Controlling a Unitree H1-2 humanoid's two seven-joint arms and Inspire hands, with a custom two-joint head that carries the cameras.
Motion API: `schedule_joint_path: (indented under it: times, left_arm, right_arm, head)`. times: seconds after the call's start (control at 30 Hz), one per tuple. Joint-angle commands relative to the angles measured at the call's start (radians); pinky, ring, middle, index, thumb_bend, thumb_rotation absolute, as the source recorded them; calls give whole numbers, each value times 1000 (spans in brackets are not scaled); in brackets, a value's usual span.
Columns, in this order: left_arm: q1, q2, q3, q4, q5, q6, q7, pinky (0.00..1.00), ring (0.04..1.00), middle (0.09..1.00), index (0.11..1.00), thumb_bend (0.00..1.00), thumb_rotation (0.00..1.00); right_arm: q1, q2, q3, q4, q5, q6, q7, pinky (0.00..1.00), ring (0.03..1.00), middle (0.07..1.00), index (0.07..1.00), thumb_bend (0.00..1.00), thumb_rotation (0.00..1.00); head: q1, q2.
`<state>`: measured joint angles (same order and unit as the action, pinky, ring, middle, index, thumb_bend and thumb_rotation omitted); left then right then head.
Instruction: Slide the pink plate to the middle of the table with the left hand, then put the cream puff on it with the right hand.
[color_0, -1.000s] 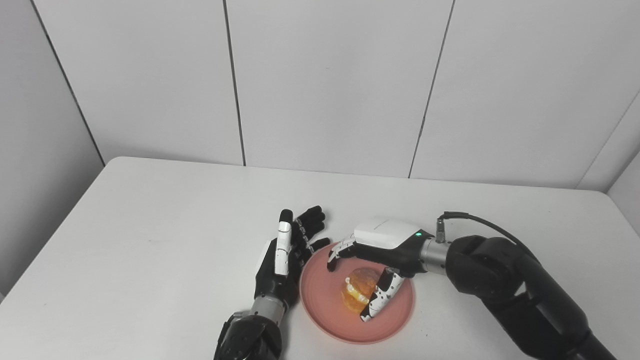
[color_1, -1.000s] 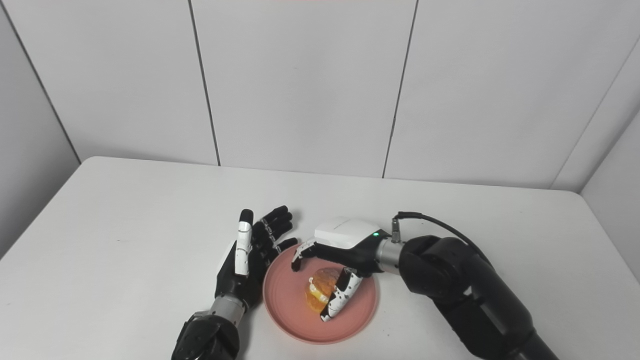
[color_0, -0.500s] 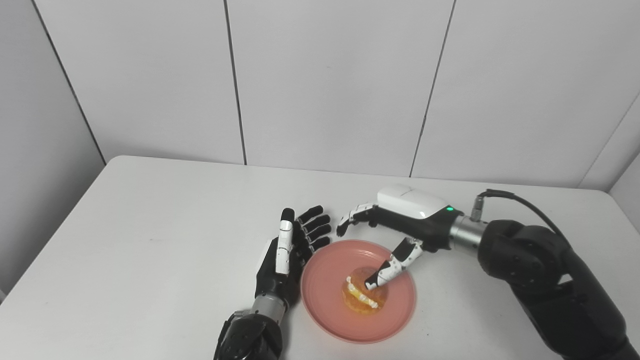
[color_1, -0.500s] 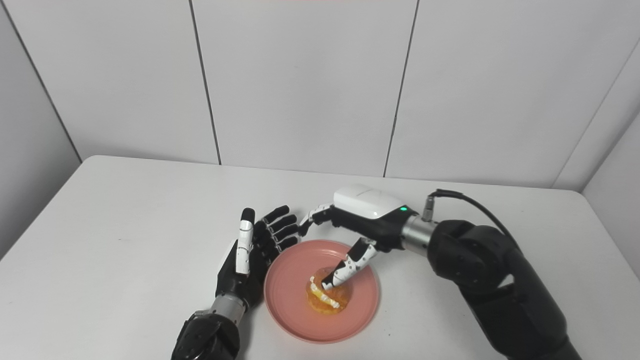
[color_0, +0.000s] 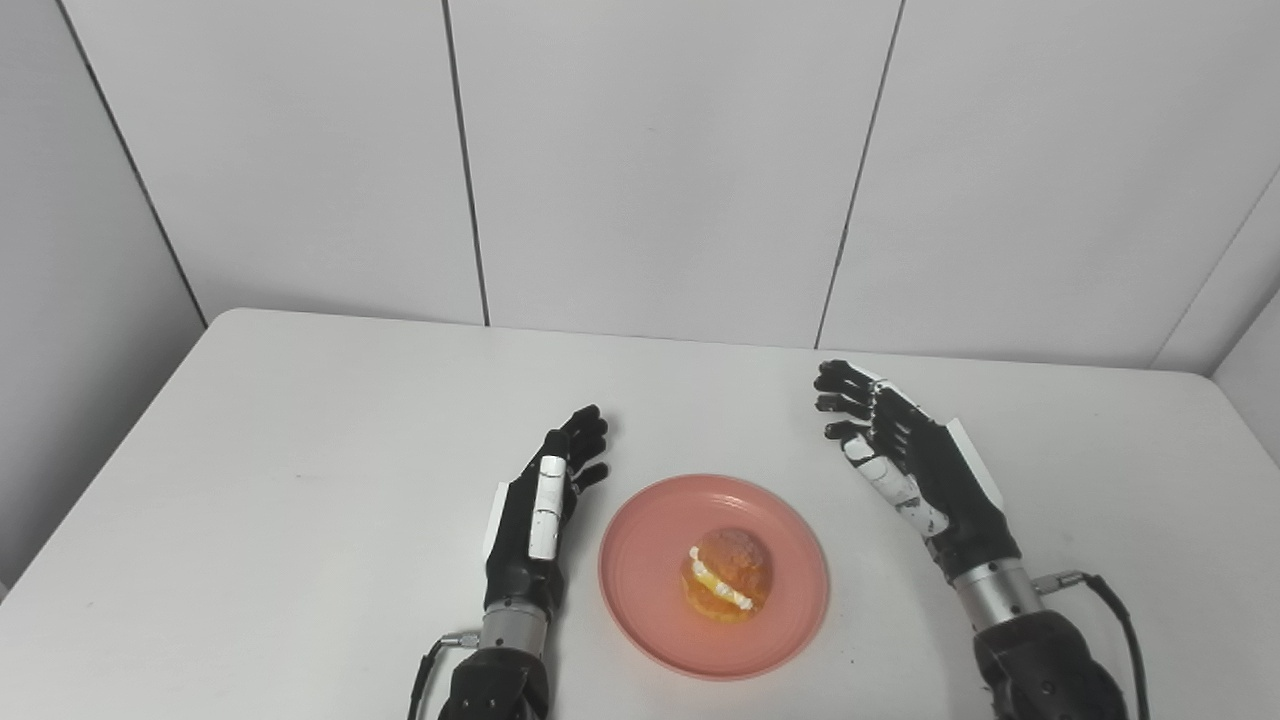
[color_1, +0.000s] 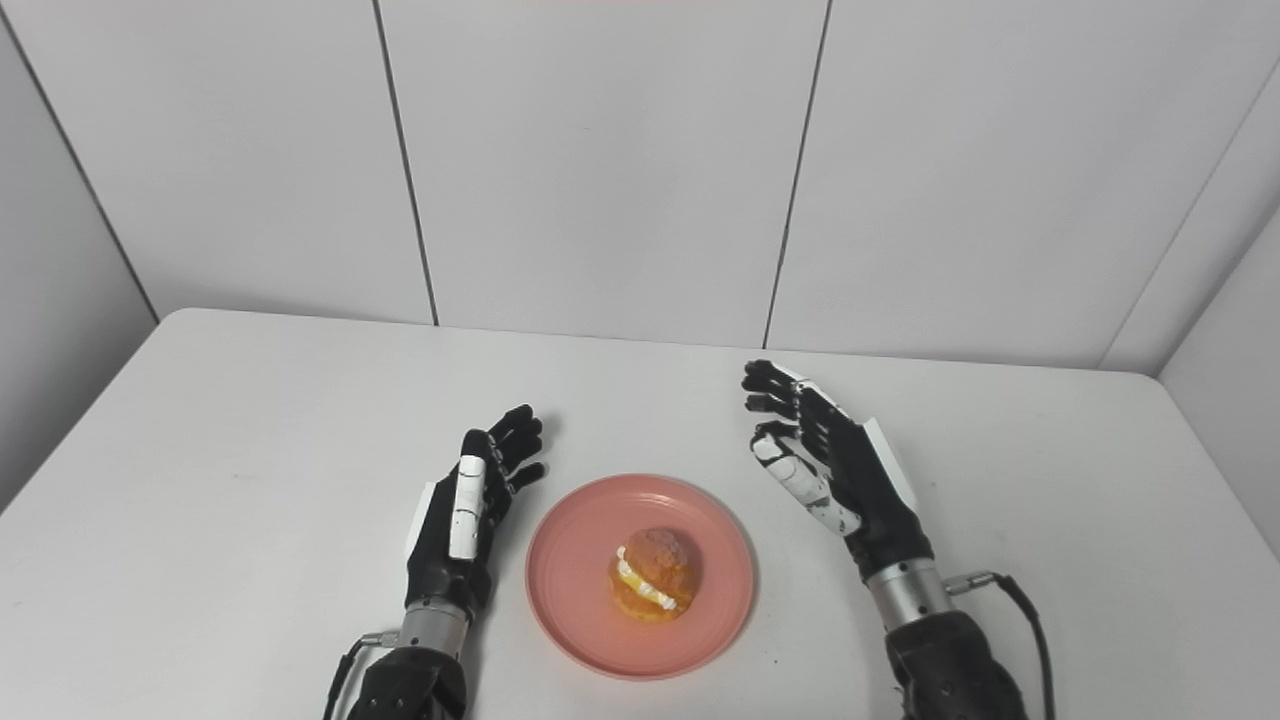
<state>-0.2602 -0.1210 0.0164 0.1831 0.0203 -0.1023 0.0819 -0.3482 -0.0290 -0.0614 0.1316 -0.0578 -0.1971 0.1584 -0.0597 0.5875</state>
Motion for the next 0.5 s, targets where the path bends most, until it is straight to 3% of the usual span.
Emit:
schedule_joint_path:
  times: [0.0,0.17,0.33,0.47]
  left_arm:
    - [-4,2,-8,-6,37,-50,24,958,930,924,860,753,1000]
    - [-5,21,-20,44,125,-181,77,997,997,992,920,651,1000]
    - [0,46,-36,38,252,-172,143,985,993,994,938,657,1000]
    - [11,72,-38,9,211,-132,99,999,1000,1000,959,676,1000]
  right_arm:
    - [9,46,-35,-12,62,-25,-72,767,813,851,868,884,885]
    - [55,122,-67,34,104,-51,-156,841,873,909,917,909,936]
    - [90,149,-58,69,89,-81,-206,935,955,985,990,893,980]
    - [114,152,-26,71,29,-80,-240,995,997,1000,1000,881,999]
  head:
    - [0,1]
    - [-18,4]
    - [-34,18]
    - [-68,36]
